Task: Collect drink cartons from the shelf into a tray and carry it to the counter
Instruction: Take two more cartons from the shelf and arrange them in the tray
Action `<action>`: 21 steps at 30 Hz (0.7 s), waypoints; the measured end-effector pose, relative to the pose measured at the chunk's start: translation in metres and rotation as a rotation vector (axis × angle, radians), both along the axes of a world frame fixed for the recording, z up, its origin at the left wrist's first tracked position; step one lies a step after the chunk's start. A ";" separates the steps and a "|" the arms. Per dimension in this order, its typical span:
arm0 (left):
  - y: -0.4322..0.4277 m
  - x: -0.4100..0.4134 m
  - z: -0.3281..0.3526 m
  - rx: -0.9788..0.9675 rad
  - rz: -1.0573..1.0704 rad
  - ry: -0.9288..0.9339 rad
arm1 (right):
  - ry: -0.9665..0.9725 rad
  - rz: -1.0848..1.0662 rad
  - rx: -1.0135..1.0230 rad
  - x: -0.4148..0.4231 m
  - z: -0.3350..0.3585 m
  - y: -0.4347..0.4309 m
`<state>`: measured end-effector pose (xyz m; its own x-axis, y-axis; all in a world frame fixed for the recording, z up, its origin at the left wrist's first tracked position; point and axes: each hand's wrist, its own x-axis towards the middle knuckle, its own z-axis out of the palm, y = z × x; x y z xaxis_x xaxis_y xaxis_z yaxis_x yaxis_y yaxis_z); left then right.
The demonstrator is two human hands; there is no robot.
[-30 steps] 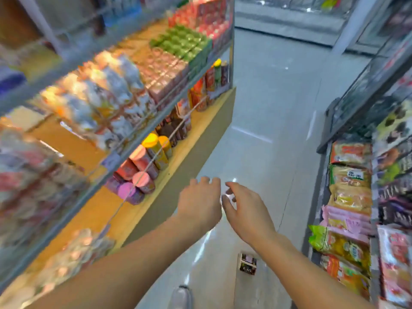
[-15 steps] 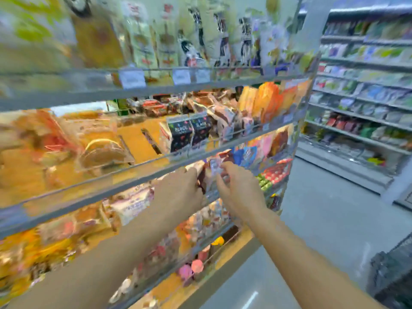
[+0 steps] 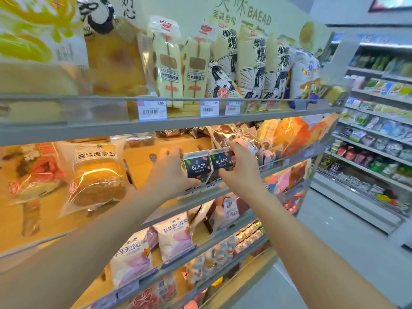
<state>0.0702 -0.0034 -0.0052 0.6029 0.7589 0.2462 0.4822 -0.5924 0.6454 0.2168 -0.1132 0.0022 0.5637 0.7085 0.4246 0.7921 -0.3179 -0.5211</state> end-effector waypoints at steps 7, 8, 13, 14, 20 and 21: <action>0.016 0.023 -0.025 -0.194 0.035 -0.097 | 0.489 0.163 -0.059 0.047 -0.024 0.019; 0.016 0.024 -0.027 -0.243 0.043 -0.124 | 0.526 0.202 -0.076 0.052 -0.027 0.022; 0.011 0.029 -0.038 -0.325 0.056 -0.191 | 0.635 0.435 -0.142 0.076 -0.030 0.029; 0.009 0.029 -0.038 -0.313 0.066 -0.187 | 0.652 0.466 -0.146 0.079 -0.030 0.031; 0.015 0.027 -0.032 -0.390 0.082 -0.274 | 0.597 0.451 -0.057 0.089 -0.030 0.039; 0.017 0.026 -0.028 -0.382 0.071 -0.290 | 0.588 0.447 -0.031 0.090 -0.026 0.040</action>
